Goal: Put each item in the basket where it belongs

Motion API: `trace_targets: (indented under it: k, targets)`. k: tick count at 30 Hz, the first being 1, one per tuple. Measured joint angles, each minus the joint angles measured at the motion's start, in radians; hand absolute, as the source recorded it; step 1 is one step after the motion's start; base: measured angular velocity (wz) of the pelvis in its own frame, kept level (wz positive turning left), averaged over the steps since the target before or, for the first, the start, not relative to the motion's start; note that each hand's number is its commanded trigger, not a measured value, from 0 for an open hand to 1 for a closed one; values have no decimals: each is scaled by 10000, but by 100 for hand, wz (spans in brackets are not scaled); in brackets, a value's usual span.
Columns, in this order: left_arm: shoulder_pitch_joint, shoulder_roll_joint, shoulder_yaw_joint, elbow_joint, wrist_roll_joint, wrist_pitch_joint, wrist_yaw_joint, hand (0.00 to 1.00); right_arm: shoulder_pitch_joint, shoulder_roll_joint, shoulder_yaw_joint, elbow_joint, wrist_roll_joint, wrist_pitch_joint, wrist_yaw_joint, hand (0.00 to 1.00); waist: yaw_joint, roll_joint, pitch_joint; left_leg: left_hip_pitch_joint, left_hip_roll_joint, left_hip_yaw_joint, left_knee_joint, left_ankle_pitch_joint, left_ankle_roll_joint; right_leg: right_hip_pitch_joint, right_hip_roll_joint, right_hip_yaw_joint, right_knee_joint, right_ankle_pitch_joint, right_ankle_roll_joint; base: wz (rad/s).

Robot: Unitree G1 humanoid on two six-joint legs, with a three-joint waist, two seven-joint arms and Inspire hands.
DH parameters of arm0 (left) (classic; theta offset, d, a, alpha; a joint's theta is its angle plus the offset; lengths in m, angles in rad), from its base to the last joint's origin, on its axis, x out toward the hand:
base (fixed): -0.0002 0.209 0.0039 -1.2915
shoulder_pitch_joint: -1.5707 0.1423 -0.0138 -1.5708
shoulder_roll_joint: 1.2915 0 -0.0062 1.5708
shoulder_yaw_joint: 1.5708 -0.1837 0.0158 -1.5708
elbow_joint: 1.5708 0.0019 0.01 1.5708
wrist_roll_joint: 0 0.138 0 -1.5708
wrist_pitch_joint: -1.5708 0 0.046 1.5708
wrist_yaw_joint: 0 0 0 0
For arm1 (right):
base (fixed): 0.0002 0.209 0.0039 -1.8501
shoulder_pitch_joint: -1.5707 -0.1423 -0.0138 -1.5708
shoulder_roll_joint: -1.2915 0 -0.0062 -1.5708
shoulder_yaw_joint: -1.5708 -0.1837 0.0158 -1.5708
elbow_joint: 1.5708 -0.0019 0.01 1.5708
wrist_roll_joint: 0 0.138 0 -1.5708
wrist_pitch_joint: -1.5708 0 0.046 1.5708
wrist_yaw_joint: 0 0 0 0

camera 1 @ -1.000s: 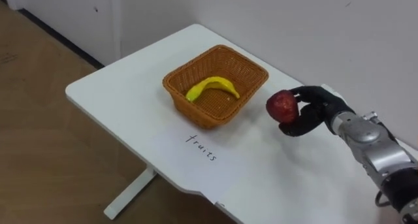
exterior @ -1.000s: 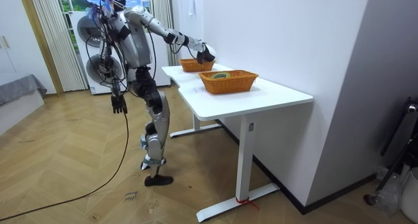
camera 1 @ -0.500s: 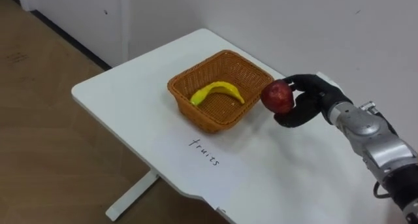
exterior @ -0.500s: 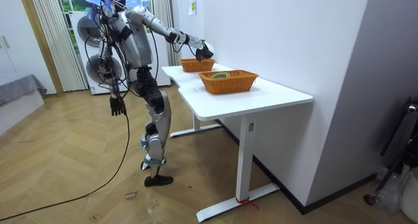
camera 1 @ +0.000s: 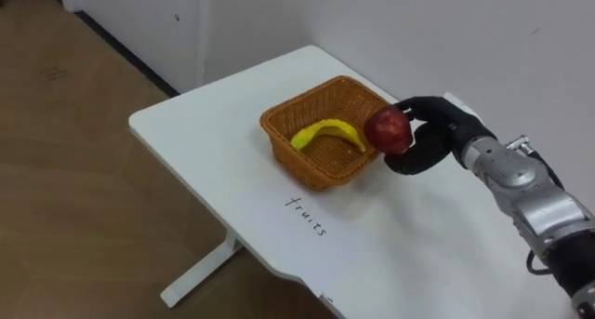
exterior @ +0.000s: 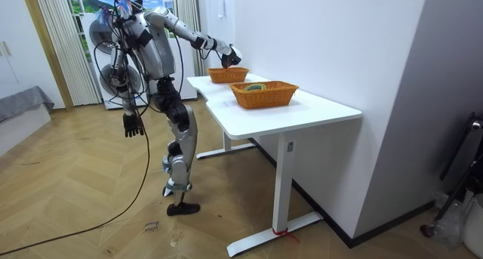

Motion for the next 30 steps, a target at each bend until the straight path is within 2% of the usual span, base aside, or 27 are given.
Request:
trace_targets:
  k: [9,10,12,14,20,30]
  targets:
    - [-1,3,101,-20,2,-16,-16,0,-4,0,0,-261,-507,0,-1,100,107,-23,8,5,-24,-39,28,5,8,18,-20,-27,26,0,3,1]
    - [-1,3,101,-13,2,-15,-20,0,-3,0,0,-251,-578,0,-1,94,123,-22,9,5,-24,-39,29,5,8,16,-21,-27,30,0,3,0]
    - [0,3,100,-8,1,-11,-29,0,-4,0,0,-228,-808,1,-3,33,193,-15,13,4,-25,-40,31,4,7,14,-28,-27,40,-2,6,0]
    - [1,2,104,-7,12,-8,-34,0,-4,0,0,-225,-928,1,-3,0,242,-12,16,3,-28,-48,31,4,7,15,-34,-30,51,-3,8,0]
    - [1,28,169,54,14,128,-24,0,-4,14,6,69,-1106,5,-64,0,298,4,30,16,-94,-257,89,6,11,60,-51,-67,161,-36,60,9]
    - [44,97,195,133,15,211,4,0,-4,13,45,1097,-1068,188,-207,0,690,-34,120,-32,-195,-280,183,-4,72,87,-136,-89,162,-76,124,2]
